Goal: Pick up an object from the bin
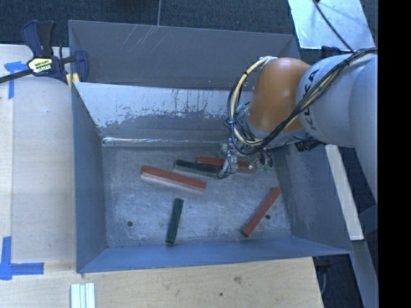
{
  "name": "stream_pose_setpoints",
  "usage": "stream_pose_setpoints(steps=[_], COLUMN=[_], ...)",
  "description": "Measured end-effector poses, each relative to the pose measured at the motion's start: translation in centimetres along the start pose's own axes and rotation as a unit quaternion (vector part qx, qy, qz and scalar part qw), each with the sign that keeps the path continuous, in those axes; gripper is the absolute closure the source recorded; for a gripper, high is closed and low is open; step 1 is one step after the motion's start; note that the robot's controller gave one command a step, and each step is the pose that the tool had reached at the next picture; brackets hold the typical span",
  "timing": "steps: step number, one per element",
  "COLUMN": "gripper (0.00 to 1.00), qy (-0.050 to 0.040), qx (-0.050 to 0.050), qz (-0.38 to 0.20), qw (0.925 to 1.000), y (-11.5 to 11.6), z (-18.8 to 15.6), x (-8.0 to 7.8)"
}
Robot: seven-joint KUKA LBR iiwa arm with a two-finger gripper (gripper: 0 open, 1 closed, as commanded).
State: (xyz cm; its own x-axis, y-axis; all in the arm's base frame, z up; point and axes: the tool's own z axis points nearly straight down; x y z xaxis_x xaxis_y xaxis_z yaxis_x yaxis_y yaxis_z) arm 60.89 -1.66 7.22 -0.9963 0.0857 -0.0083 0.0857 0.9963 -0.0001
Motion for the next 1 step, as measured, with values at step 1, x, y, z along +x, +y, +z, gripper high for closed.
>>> stream_pose_setpoints(steps=[1], gripper=[1.00], qy=[0.0001], qx=[0.000], qz=[0.000], qw=[1.0000], y=[0.01], z=[0.01], x=[0.01])
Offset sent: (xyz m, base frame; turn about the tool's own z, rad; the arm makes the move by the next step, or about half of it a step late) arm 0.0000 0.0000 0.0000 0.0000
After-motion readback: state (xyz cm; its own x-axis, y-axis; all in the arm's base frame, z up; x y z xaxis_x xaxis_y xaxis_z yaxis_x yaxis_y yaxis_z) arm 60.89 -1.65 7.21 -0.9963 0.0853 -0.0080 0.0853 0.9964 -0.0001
